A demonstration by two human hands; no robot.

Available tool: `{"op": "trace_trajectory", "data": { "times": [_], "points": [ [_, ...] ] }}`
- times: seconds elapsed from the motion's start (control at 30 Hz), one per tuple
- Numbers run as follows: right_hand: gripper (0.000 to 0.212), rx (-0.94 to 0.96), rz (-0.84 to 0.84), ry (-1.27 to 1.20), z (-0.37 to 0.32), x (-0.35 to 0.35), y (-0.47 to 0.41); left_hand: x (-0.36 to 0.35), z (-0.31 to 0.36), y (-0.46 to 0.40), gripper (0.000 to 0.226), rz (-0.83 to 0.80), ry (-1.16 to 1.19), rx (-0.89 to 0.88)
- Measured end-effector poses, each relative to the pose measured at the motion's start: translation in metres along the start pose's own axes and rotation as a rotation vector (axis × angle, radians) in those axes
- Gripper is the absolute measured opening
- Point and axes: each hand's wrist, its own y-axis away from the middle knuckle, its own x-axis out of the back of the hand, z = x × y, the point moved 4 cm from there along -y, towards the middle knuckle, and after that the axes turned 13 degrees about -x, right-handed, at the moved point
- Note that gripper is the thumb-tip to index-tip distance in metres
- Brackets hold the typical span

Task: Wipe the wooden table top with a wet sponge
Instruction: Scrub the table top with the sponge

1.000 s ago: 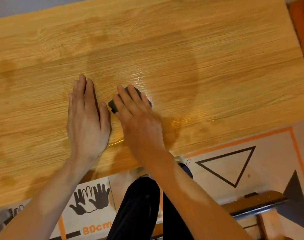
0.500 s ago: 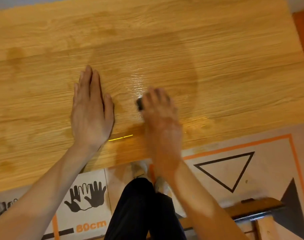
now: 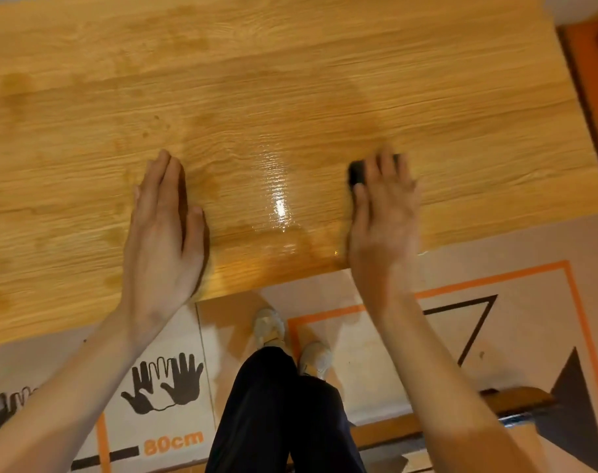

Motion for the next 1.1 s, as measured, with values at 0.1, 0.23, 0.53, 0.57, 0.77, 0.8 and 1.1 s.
{"op": "trace_trajectory", "data": {
  "times": [0.1,0.23,0.53,0.57,0.77,0.8,1.1],
  "points": [
    [0.04,0.212,-0.111,-0.044,-0.061,-0.039,0.062,-0.01,0.009,0.013,0.052,0.008,-0.039,0.019],
    [0.049,0.5,-0.306,0.06,-0.069,-0.037,0.059,-0.017,0.011,0.015,0.052,0.036,-0.125,0.008],
    [0.041,0.181,-0.271,-0.086,0.035,0.019,-0.041,-0.02,0.007,0.017,0.052,0.082,-0.175,-0.035],
    [0.041,0.214,-0.264,-0.084,0.038,0.022,-0.031,-0.019,0.007,0.018,0.052,0.087,-0.18,-0.031],
    [0.039,0.341,-0.21,-0.083,0.074,0.041,0.026,-0.019,0.008,0.018,0.051,0.105,-0.204,-0.033],
    [0.04,0.34,-0.238,-0.076,0.066,0.037,0.019,-0.019,0.009,0.018,0.051,0.106,-0.207,-0.033],
    [0.041,0.334,-0.254,-0.018,0.014,0.004,-0.002,-0.02,0.009,0.018,0.051,0.102,-0.185,-0.032]
  ]
}}
